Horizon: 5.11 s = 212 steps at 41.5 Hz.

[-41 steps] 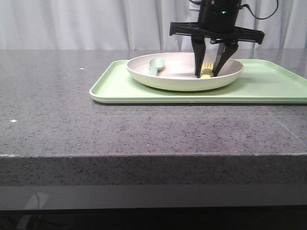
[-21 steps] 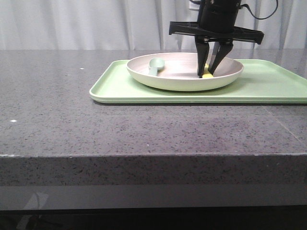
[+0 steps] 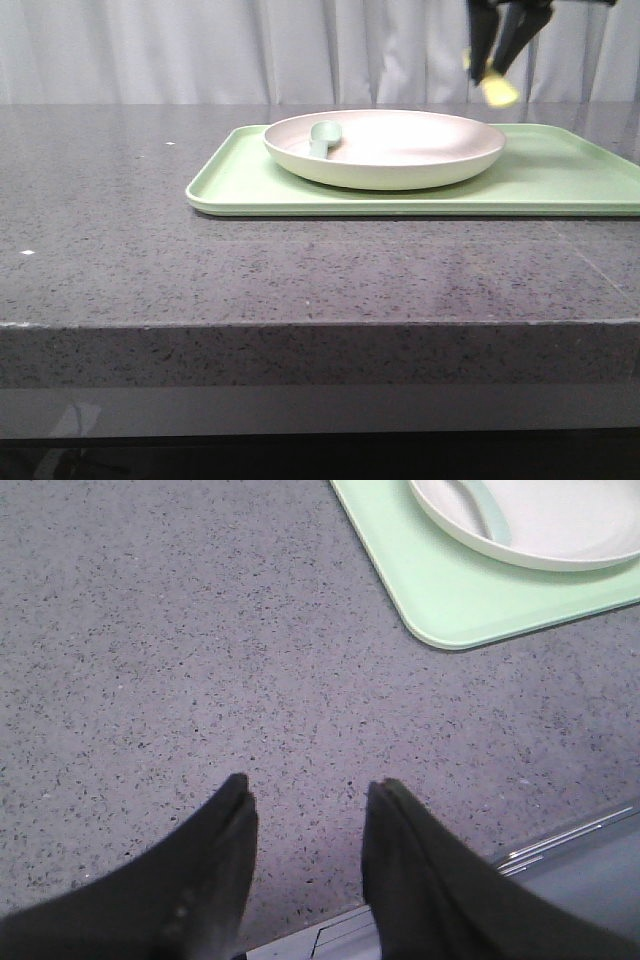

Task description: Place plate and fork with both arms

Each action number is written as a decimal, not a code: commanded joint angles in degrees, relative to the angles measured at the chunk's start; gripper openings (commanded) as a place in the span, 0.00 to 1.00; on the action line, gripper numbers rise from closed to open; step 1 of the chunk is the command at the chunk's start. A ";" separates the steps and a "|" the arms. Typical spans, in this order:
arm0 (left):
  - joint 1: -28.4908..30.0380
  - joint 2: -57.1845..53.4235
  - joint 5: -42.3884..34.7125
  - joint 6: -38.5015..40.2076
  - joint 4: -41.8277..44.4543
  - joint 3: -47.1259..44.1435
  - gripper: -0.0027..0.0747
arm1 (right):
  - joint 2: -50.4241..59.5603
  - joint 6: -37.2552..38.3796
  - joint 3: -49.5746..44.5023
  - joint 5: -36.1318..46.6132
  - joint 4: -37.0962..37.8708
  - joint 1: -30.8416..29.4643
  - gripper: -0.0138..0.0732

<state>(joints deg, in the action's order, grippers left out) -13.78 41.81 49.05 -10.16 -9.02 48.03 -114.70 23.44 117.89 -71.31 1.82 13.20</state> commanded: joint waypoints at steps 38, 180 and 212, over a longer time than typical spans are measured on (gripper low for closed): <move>0.18 -0.20 -3.51 0.63 -0.72 1.56 0.37 | 0.66 -18.11 -8.72 -3.56 -11.39 -10.81 0.32; 0.03 -1.94 -3.93 12.62 7.59 1.14 0.01 | 86.39 -17.19 -67.99 16.21 -0.71 1.77 0.08; 13.88 -39.08 -50.24 12.62 9.02 -44.05 0.01 | 86.39 -17.19 -67.99 16.13 -0.71 1.77 0.08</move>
<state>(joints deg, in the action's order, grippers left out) -0.14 3.61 6.99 1.75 0.00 4.74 -28.08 6.09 48.62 -58.90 0.00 15.09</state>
